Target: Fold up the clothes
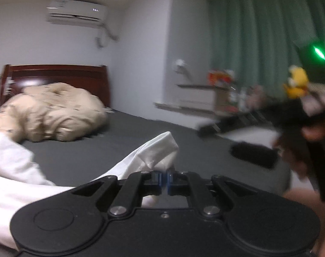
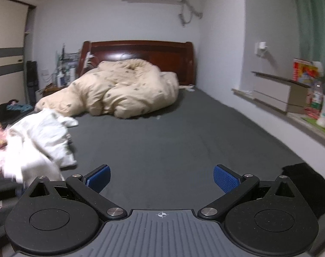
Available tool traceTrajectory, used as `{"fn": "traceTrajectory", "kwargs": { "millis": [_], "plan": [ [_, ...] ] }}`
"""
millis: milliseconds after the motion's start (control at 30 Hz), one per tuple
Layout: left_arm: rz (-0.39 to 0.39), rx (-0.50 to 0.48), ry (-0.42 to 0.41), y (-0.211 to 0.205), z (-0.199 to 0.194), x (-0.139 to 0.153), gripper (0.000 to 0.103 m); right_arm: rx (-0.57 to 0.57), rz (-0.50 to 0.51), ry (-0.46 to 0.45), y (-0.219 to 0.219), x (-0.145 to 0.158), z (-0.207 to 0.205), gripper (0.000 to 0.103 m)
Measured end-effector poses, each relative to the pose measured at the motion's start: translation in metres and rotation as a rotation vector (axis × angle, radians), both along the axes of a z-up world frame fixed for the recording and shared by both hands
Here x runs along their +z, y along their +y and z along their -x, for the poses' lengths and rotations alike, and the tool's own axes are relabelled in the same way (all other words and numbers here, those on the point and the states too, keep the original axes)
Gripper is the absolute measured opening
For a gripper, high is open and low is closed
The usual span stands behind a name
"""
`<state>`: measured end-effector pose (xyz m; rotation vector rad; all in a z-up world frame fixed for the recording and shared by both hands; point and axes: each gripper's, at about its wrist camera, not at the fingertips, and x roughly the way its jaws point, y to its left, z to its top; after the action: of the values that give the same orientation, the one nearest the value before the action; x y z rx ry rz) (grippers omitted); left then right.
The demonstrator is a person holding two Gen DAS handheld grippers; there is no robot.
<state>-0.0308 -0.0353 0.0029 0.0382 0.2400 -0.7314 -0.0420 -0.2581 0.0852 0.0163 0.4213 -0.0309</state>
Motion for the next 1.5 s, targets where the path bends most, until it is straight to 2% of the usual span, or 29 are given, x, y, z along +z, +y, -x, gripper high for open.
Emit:
{"fn": "traceTrajectory", "kwargs": {
  "millis": [233,400,467,533,633,700,733,800,1000,1100,1167,1267,1333,1400,1500],
  "plan": [
    [-0.005,-0.167,0.061,-0.034,0.010,-0.016,0.005,-0.051,-0.047,-0.012,-0.035,0.012,0.011,0.103],
    [-0.057,-0.150,0.111,-0.054,0.010,-0.039,0.007,-0.067,-0.054,0.017,-0.044,0.008,0.012,0.103],
    [-0.059,-0.132,0.123,-0.052,0.009,-0.041,0.016,-0.067,-0.074,0.034,-0.046,0.004,0.012,0.103],
    [-0.051,-0.117,0.131,-0.047,0.008,-0.036,0.049,-0.064,-0.092,0.045,-0.048,0.000,0.016,0.103],
    [-0.040,-0.011,0.149,-0.024,0.010,-0.032,0.067,-0.047,-0.111,0.062,-0.046,-0.009,0.014,0.103],
    [-0.033,0.086,0.189,-0.004,0.007,-0.034,0.072,-0.036,-0.125,0.071,-0.045,-0.016,0.014,0.103],
    [-0.029,0.135,0.209,0.006,0.006,-0.034,0.079,-0.028,-0.135,0.076,-0.044,-0.020,0.014,0.103],
    [-0.022,0.232,0.249,0.027,0.003,-0.036,0.085,-0.005,-0.155,0.086,-0.041,-0.027,0.014,0.103],
    [0.001,0.524,0.368,0.089,-0.005,-0.041,0.085,0.119,-0.157,0.107,-0.018,-0.048,0.019,0.103],
    [0.012,0.671,0.427,0.119,-0.009,-0.043,0.085,0.210,-0.110,0.119,-0.006,-0.056,0.031,0.103],
    [-0.004,0.727,0.443,0.133,-0.009,-0.046,0.085,0.256,-0.050,0.131,0.002,-0.062,0.039,0.103],
    [-0.017,0.709,0.437,0.133,-0.007,-0.045,0.084,0.277,0.111,0.181,0.011,-0.075,0.050,0.103],
    [-0.011,0.629,0.402,0.122,0.005,-0.042,0.084,0.259,0.176,0.237,0.011,-0.085,0.052,0.103],
    [-0.024,0.528,0.356,0.103,0.018,-0.038,0.084,0.250,0.149,0.288,0.003,-0.091,0.053,0.102],
    [-0.109,0.384,0.287,0.064,0.035,-0.038,0.084,0.236,0.034,0.346,-0.014,-0.099,0.054,0.102]
  ]
}}
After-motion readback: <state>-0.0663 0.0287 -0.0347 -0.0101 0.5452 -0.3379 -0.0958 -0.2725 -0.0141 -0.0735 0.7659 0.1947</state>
